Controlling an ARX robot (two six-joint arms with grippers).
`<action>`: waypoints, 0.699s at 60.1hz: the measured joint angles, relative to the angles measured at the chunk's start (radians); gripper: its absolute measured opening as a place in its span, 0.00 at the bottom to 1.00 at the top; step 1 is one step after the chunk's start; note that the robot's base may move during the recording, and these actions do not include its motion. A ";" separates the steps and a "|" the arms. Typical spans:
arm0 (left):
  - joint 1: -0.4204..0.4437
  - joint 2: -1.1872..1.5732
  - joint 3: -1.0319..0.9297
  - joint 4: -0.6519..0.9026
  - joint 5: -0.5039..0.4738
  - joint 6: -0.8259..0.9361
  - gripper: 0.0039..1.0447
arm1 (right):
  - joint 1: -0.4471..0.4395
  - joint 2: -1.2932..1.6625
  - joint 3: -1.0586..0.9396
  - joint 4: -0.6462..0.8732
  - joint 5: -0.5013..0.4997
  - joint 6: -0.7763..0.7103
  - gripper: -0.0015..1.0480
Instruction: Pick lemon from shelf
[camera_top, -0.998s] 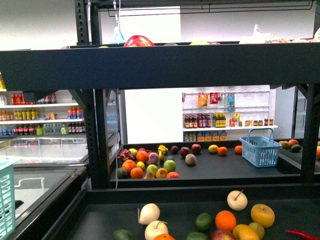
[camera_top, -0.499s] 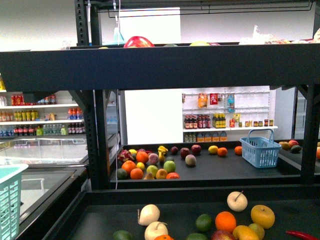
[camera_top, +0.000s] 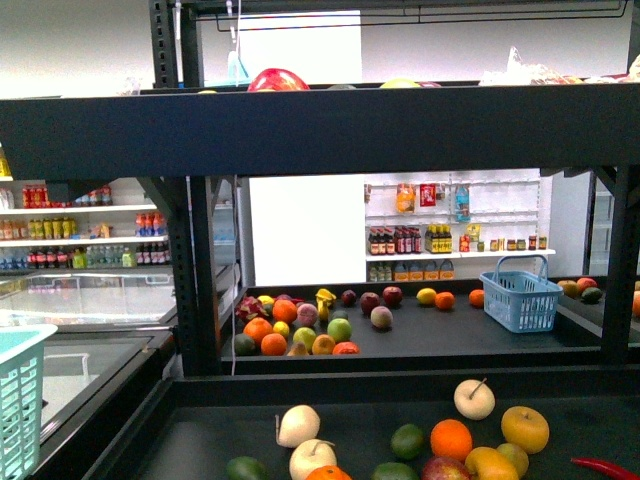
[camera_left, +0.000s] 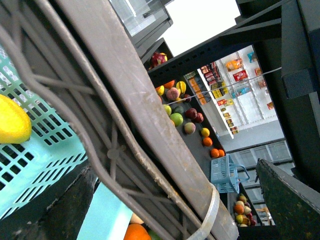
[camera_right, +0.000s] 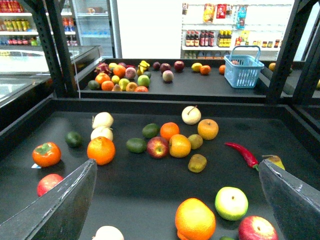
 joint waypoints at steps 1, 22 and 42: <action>0.001 -0.003 0.000 -0.003 0.000 0.002 0.92 | 0.000 0.000 0.000 0.000 0.000 0.000 0.93; 0.003 -0.113 -0.026 -0.087 0.001 0.047 0.92 | 0.000 0.000 0.000 0.000 0.000 0.000 0.93; 0.024 -0.214 -0.050 -0.228 -0.014 0.117 0.92 | 0.000 0.000 0.000 0.000 0.000 0.000 0.93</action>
